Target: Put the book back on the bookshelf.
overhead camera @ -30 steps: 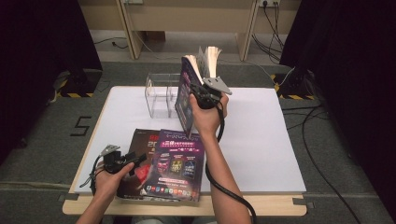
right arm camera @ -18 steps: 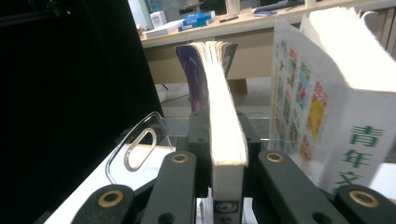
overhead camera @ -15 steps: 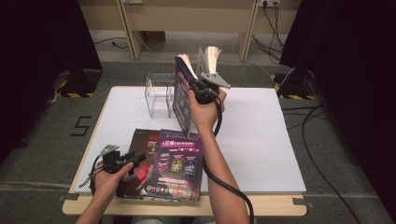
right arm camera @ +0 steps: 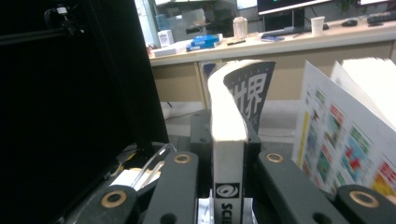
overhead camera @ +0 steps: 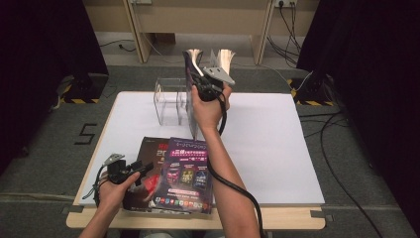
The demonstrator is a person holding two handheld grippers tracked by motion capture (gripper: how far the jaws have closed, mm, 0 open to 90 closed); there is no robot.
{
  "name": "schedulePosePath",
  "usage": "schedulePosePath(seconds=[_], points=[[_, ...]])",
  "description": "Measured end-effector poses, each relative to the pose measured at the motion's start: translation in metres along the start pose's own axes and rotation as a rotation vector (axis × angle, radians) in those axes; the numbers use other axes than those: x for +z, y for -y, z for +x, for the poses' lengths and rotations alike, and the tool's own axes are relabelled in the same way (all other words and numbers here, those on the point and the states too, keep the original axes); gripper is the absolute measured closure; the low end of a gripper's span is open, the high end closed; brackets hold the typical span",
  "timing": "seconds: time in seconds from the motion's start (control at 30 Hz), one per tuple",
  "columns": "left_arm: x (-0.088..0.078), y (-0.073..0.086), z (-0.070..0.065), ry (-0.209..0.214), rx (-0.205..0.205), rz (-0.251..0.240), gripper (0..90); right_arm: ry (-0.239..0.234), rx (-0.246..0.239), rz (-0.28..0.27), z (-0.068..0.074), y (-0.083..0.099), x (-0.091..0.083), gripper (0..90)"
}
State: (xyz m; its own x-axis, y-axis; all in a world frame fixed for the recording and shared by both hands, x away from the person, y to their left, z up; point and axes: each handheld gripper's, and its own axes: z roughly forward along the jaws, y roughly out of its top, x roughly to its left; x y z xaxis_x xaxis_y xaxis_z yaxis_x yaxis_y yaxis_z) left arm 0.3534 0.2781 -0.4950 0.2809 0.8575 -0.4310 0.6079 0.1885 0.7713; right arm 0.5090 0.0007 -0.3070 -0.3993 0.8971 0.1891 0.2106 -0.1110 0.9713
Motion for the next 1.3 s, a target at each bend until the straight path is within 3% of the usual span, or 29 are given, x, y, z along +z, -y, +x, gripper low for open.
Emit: schedulePosePath(seconds=[0.4,0.7,0.73,0.8,1.0,1.3], points=[[-0.001,0.0,0.001,0.0,-0.001,-0.002,38.2,0.033,0.001,-0.028,0.001,-0.006,0.016,82.6],[0.0,0.001,0.0,0.002,0.005,0.003,38.2,0.072,-0.019,-0.006,-0.005,0.012,0.034,82.3],[0.0,0.001,0.0,0.002,0.005,0.004,38.3,0.079,-0.025,-0.026,-0.006,0.015,0.035,82.3],[0.001,0.001,0.001,0.002,0.007,0.004,38.3,0.081,-0.017,-0.019,-0.007,0.018,0.035,82.1],[0.001,0.001,0.001,0.004,0.008,0.004,38.3,0.092,-0.053,-0.024,-0.003,0.026,0.026,80.9],[0.0,0.0,0.0,0.003,0.004,0.0,38.2,0.055,-0.006,0.058,-0.007,0.031,0.005,73.6]])
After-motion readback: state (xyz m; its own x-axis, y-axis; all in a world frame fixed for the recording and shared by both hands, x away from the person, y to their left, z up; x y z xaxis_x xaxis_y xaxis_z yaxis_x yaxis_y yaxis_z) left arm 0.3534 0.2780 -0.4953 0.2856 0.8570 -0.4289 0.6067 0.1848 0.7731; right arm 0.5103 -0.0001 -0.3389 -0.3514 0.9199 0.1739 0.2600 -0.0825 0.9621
